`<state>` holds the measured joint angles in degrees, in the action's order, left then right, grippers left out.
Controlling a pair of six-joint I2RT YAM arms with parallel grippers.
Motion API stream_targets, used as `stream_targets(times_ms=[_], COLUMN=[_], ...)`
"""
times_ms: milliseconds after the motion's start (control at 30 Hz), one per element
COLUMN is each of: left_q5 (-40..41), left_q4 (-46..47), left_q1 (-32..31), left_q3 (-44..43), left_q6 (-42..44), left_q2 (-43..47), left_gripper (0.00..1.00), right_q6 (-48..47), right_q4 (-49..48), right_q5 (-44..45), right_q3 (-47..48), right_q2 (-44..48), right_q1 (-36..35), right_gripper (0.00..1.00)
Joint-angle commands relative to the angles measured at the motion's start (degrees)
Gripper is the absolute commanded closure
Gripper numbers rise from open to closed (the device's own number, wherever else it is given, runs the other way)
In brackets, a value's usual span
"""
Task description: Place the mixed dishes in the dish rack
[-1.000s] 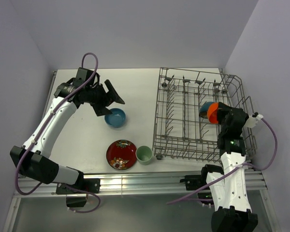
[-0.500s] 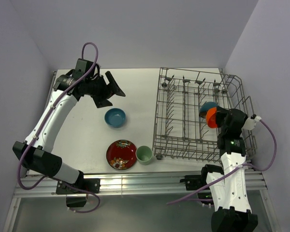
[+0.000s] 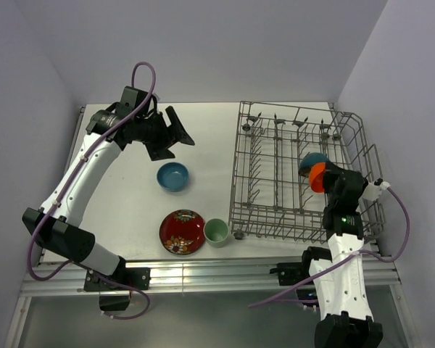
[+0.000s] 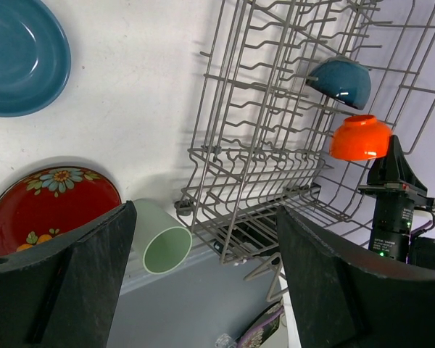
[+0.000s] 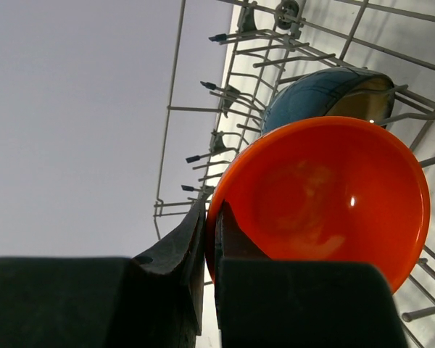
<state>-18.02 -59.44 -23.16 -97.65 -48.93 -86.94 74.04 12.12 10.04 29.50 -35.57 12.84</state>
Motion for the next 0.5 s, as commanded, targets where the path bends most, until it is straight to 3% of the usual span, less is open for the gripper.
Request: stream_targets(times_ms=[0,467], left_q5=[0.9,3.7], left_q4=[-0.3,-4.4], left_q1=[-0.9,-2.7], left_q3=[-2.4,-6.1], left_q6=[0.4,0.1], left_q2=[0.2,-3.4], left_gripper=[0.17,0.24], right_q6=[2.0,10.1], right_q4=[-1.5,12.8], right_q5=[1.2,6.4], right_q3=[-1.1,4.1], right_q2=[-0.4,4.4], right_q1=[0.2,-0.4], right_gripper=[1.0,1.0])
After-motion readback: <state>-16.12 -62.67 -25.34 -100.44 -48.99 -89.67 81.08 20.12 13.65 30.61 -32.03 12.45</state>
